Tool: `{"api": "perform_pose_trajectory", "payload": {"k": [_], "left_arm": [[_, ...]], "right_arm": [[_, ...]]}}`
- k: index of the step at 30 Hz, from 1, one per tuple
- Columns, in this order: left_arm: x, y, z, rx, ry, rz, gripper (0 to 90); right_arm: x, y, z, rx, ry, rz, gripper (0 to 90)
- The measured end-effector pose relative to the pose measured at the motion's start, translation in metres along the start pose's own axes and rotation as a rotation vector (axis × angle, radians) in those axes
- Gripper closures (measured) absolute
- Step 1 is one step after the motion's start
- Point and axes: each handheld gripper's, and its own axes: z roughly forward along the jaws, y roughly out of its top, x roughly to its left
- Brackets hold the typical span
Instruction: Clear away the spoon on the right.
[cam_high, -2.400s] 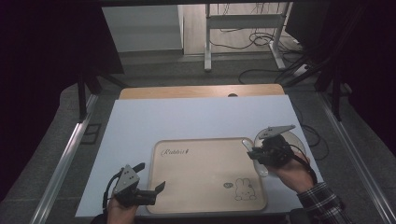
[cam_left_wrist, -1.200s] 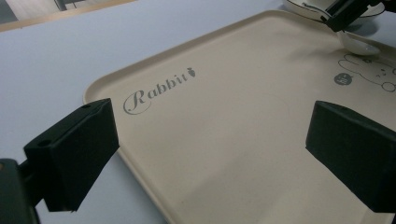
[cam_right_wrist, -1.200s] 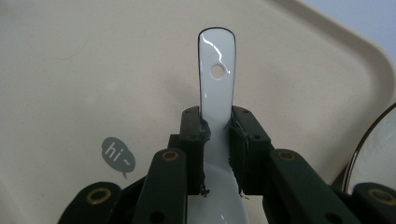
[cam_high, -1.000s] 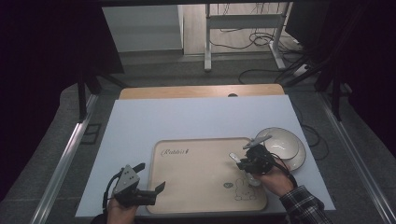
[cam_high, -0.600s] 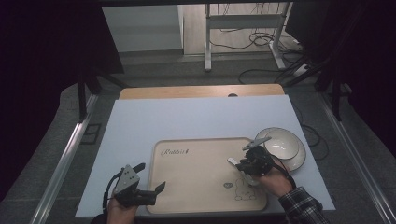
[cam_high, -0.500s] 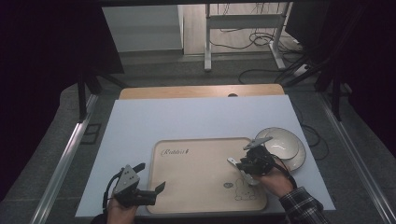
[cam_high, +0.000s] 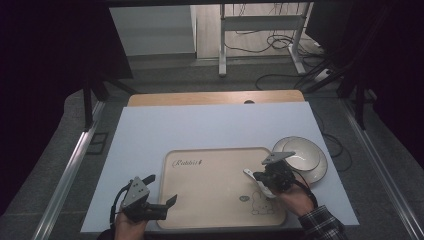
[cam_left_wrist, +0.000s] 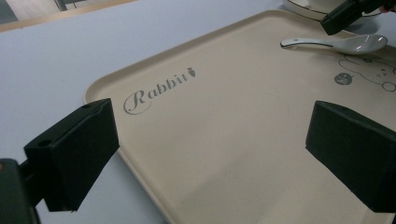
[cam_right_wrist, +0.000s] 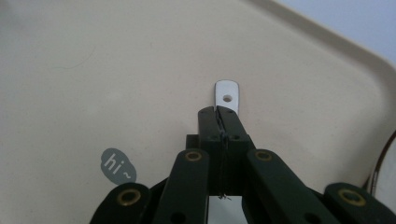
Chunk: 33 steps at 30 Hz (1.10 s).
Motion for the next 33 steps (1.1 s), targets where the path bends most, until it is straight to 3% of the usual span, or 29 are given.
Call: {"api": "perform_pose_trajectory", "payload": {"k": [7,13,23,33], "left_arm": [[0.0,0.0,-0.001,-0.003,0.0,0.001,2.5],[0.0,0.001,-0.001,-0.006,0.001,0.005,2.5],[0.0,0.001,-0.001,-0.006,0.003,0.007,2.6],[0.0,0.001,-0.001,-0.005,0.003,0.008,2.6]], "right_arm": [[0.006,-0.005,0.006,0.003,0.001,-0.047,90.0],[0.008,-0.008,0.01,0.023,-0.012,-0.056,90.0],[0.005,-0.011,0.015,0.036,-0.022,-0.058,90.0],[-0.003,-0.014,0.013,0.026,-0.042,-0.03,90.0]]}}
